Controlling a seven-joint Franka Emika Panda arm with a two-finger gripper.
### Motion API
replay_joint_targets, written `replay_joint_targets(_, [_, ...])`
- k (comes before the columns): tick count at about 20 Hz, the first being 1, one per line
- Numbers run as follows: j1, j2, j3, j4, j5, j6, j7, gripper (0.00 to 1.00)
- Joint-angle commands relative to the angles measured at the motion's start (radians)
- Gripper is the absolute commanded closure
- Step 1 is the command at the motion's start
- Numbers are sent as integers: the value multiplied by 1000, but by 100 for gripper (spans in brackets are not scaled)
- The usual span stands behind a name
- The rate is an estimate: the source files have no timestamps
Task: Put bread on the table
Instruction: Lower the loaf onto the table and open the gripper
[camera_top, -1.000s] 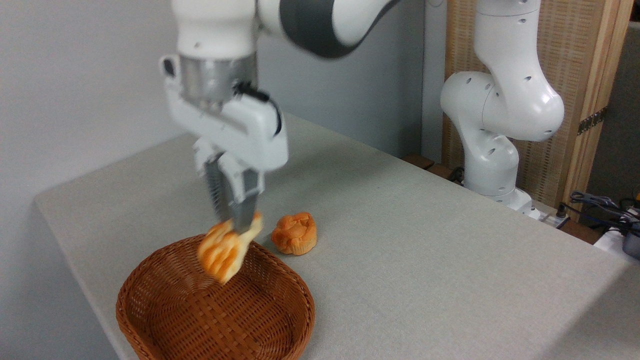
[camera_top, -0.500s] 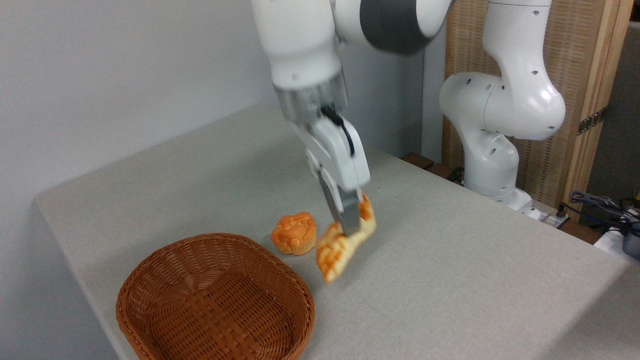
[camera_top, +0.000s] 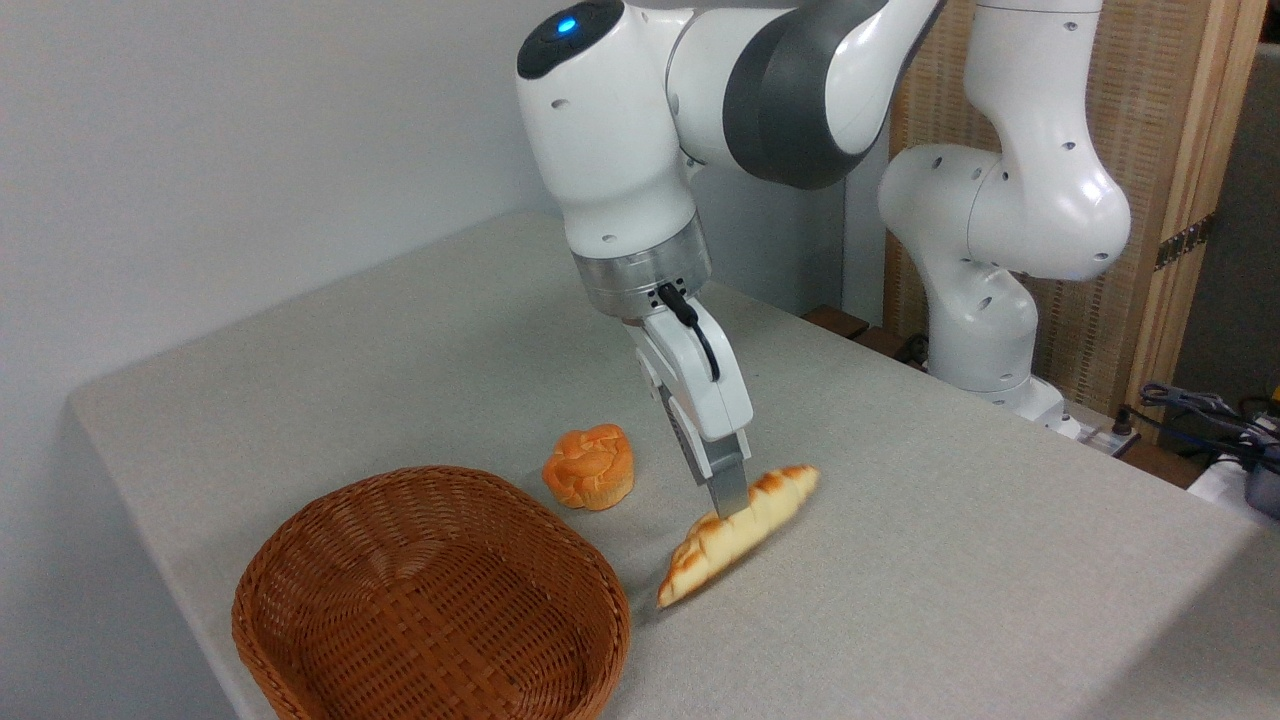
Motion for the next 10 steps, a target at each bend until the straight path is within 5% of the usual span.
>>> replay_joint_targets(1, [-7,-20,-4,20,6,-5,-13,0])
replay_joint_targets(6, [-7,-13,-4,163,-59,-94,-47,0])
replay_joint_targets(10, [-4,17,-56,330,-83,-177,-243,0])
